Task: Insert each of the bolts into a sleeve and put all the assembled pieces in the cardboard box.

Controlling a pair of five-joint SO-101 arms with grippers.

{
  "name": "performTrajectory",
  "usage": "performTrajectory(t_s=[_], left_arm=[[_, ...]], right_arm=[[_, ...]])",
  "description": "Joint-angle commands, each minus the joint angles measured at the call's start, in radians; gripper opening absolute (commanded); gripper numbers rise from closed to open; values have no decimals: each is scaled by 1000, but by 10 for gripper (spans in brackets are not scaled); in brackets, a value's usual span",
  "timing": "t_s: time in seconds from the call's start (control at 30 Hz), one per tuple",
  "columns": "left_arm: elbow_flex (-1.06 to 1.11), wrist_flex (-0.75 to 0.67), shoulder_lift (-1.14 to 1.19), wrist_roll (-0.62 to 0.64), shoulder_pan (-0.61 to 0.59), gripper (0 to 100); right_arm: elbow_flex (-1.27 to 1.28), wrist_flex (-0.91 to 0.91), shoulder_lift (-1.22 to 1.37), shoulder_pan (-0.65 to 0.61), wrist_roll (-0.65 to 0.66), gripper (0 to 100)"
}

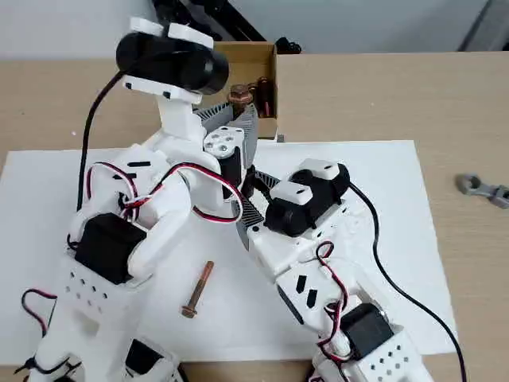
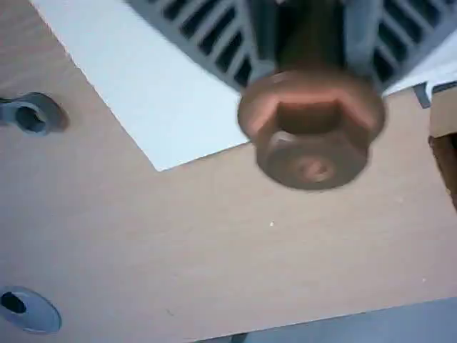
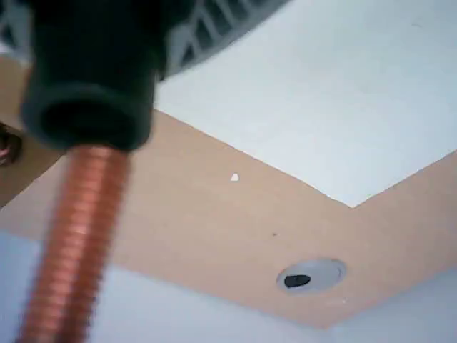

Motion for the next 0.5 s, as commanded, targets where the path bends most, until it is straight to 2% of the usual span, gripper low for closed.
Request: performTrajectory(t_s=[0.0, 0.47], left_arm=[[-12, 15, -29, 5, 37, 5], [-15, 43, -29, 0, 32, 6]], right_arm=[[-58, -13, 1, -4, -5, 4], [-58, -13, 1, -2, -5, 4]])
